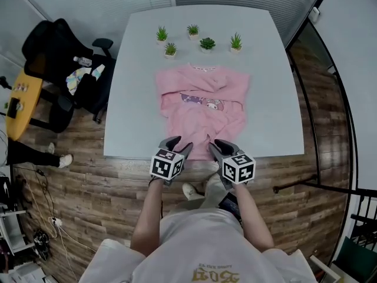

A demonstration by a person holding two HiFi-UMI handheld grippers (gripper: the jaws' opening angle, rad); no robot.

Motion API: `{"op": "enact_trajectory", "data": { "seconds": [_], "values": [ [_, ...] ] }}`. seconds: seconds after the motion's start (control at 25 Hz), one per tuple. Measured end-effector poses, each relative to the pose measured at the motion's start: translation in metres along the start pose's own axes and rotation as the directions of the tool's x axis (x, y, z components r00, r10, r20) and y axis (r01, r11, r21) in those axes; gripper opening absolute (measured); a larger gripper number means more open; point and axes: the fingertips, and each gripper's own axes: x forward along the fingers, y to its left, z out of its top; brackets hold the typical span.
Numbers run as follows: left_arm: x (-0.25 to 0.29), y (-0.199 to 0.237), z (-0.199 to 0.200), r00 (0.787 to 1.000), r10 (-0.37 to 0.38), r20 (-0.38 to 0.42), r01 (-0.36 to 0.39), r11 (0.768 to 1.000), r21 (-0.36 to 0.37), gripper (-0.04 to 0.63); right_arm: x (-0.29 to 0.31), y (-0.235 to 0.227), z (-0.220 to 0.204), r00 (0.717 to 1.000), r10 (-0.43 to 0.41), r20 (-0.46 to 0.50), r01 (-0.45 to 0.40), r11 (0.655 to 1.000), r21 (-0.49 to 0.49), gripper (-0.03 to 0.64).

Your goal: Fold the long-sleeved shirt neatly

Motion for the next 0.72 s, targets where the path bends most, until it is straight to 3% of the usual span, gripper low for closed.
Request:
{"op": "enact_trajectory", "data": {
  "seconds": [0.52, 0.72],
  "values": [
    [0.011, -0.004, -0.061, 0.975, -0.024, -0.222, 0.043, 0.995, 0.085, 0.201, 0.022, 0.001, -0.034, 0.990, -0.022, -0.137, -0.001, 0.987, -0.162, 0.145],
    [0.014, 0.001, -0.067, 0.970, -0.023, -0.244, 0.044, 0.996, 0.080, 0.204, 0.027, -0.001, -0.040, 0.980, -0.050, -0.192, 0.005, 0.974, -0.227, 0.167]
  ]
}}
